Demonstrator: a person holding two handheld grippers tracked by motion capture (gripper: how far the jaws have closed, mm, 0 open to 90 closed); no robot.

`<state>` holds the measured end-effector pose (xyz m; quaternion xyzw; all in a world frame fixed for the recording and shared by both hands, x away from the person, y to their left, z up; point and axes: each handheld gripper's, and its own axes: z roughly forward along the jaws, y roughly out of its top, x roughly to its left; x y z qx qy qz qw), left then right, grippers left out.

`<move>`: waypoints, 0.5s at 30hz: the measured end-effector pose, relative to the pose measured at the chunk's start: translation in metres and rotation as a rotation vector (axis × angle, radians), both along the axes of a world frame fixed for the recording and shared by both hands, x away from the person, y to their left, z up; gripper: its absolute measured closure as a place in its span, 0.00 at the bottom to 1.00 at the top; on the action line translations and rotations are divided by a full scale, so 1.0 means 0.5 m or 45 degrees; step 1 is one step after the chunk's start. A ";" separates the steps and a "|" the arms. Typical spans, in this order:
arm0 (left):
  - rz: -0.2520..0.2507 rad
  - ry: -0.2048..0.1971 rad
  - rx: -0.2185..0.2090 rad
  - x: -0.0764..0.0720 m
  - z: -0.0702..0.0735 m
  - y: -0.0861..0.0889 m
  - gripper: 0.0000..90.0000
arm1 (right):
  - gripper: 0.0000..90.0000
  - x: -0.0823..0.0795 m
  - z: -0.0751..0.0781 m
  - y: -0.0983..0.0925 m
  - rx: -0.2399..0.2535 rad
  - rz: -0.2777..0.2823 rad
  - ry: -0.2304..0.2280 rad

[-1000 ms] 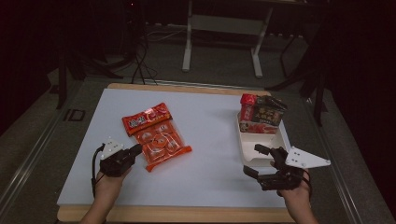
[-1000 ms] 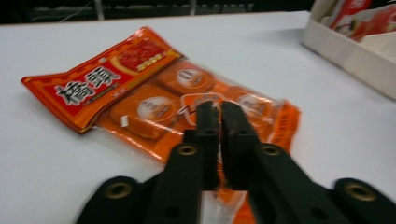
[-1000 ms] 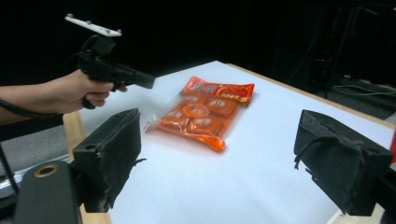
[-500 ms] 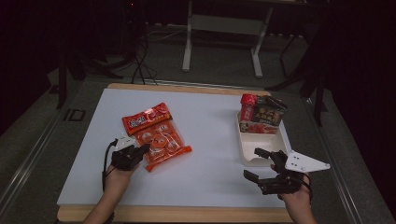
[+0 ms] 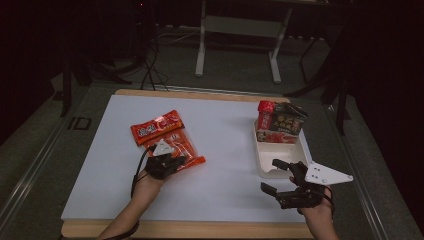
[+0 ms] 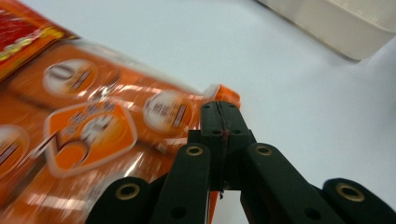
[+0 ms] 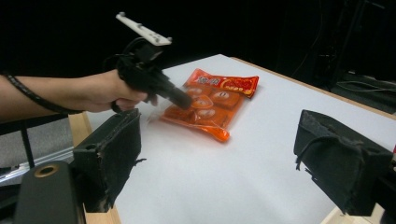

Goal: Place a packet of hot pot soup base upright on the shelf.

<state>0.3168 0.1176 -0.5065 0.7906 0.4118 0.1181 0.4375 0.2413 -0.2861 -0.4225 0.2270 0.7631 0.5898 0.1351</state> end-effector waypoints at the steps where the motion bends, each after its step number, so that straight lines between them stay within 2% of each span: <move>1: -0.005 0.009 0.014 0.008 0.000 -0.009 1.00 | 0.16 0.000 0.000 -0.001 0.001 0.002 0.001; 2: -0.005 0.009 0.014 0.008 0.000 -0.009 1.00 | 0.16 0.000 -0.001 -0.001 0.002 0.000 0.003; 4: -0.016 0.020 0.045 0.027 -0.001 -0.033 1.00 | 0.16 0.001 -0.002 -0.003 0.003 -0.002 0.009; 6: -0.019 0.027 0.054 0.041 -0.001 -0.046 1.00 | 0.16 0.001 -0.004 -0.003 0.003 -0.001 0.012; 11: -0.001 0.047 0.082 0.068 -0.006 -0.068 1.00 | 0.16 0.003 -0.007 -0.002 0.000 0.005 0.017; 13: 0.005 0.069 0.089 0.081 -0.010 -0.076 1.00 | 0.16 0.003 -0.008 -0.002 0.002 0.007 0.018; 14: 0.011 0.091 0.113 0.091 -0.014 -0.085 1.00 | 0.16 0.003 -0.008 -0.002 0.001 0.009 0.020; 15: 0.011 0.091 0.113 0.091 -0.014 -0.085 1.00 | 0.16 0.003 -0.009 -0.003 0.001 0.009 0.022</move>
